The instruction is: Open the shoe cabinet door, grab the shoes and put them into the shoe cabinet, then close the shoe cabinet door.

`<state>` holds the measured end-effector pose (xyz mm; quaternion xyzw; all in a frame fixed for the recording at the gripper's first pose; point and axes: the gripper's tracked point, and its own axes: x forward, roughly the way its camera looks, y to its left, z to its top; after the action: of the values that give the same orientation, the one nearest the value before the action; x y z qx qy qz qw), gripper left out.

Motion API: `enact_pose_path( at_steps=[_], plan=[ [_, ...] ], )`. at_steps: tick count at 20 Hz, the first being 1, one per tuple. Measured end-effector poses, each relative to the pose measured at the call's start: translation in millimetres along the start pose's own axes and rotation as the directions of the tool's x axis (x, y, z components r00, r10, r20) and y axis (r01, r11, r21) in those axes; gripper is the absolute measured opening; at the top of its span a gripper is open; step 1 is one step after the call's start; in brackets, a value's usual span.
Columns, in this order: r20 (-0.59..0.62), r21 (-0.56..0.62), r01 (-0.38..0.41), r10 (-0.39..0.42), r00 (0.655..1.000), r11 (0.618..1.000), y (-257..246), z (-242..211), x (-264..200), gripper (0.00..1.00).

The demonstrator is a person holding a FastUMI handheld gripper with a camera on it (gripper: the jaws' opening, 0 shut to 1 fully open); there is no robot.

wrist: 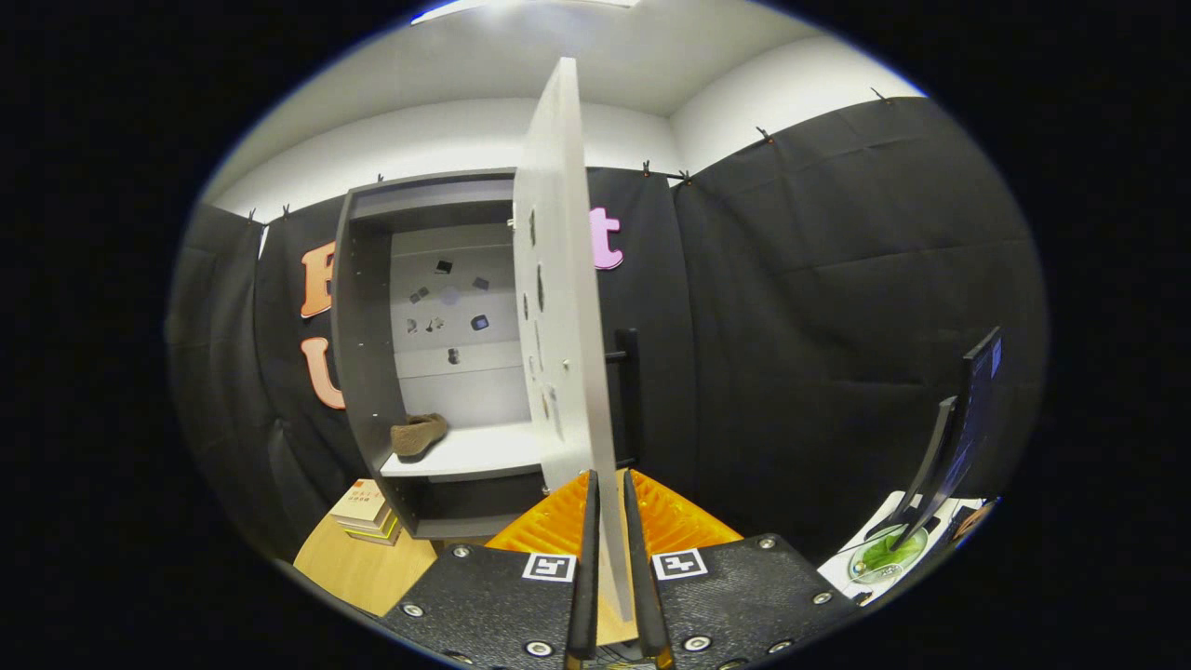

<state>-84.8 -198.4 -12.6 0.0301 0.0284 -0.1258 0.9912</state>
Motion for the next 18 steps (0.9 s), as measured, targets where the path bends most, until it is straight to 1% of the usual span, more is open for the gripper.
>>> enact_pose_path(
  at_steps=[3, 5, 7, 10, 14, 18],
  plan=[
    [-0.02, -0.012, -0.023, 0.023, 1.0, 1.0, 23.2, -11.9, -13.8, 0.16],
    [-0.028, -0.011, -0.052, 0.052, 0.998, 0.999, 42.9, -19.5, -20.9, 0.16],
    [-0.043, 0.002, -0.099, 0.099, 0.994, 0.995, 66.9, -29.6, -25.7, 0.16],
    [-0.095, 0.012, -0.17, 0.17, 0.981, 0.985, 107.3, -61.4, -24.3, 0.16],
    [-0.206, 0.032, -0.262, 0.263, 0.943, 0.965, 161.7, -121.3, -14.8, 0.16],
    [-0.316, 0.068, -0.327, 0.331, 0.889, 0.943, 205.9, -189.3, 2.6, 0.16]
  ],
)
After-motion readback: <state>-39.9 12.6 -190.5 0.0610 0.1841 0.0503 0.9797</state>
